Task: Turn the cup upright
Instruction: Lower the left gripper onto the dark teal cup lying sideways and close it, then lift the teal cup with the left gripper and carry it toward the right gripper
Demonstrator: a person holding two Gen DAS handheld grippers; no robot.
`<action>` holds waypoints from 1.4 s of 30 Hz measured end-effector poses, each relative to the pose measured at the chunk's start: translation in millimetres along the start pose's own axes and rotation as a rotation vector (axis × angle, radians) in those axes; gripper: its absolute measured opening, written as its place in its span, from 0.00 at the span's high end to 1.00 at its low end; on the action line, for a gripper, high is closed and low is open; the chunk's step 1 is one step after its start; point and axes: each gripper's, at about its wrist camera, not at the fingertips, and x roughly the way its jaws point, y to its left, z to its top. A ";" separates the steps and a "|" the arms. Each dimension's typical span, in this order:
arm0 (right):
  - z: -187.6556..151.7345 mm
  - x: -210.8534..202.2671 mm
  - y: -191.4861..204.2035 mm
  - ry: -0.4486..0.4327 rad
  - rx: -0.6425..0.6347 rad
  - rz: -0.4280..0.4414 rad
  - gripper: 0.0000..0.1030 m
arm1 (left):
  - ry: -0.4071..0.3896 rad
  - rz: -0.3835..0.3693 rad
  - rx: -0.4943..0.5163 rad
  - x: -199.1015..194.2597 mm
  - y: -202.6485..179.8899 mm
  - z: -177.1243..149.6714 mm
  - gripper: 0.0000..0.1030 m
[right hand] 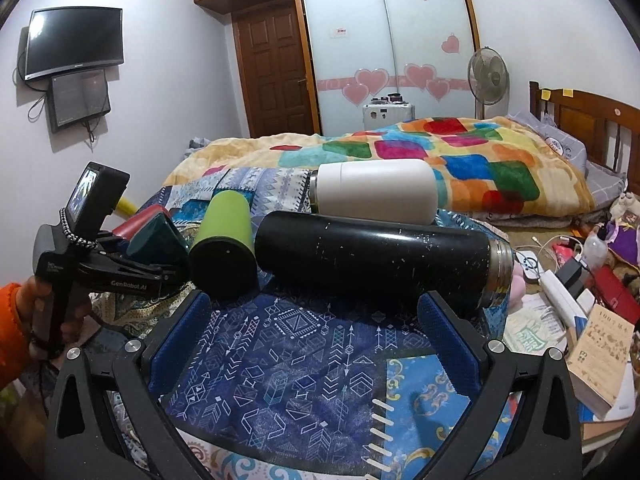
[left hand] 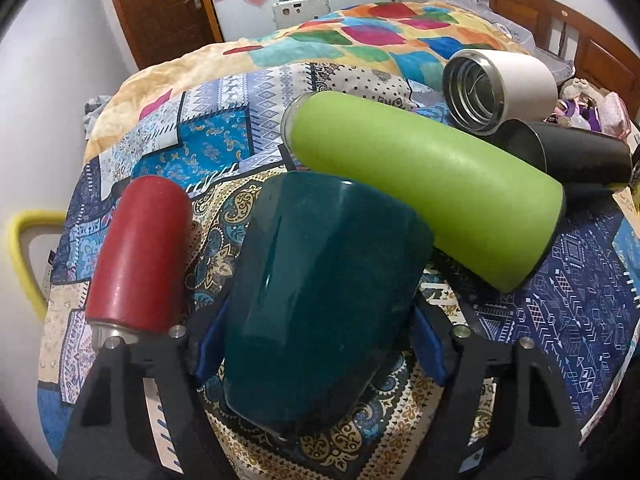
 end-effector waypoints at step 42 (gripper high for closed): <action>-5.2 -47.4 -12.7 -0.038 -0.004 -0.045 0.00 | -0.041 -0.150 0.134 -54.2 -123.8 -39.7 0.27</action>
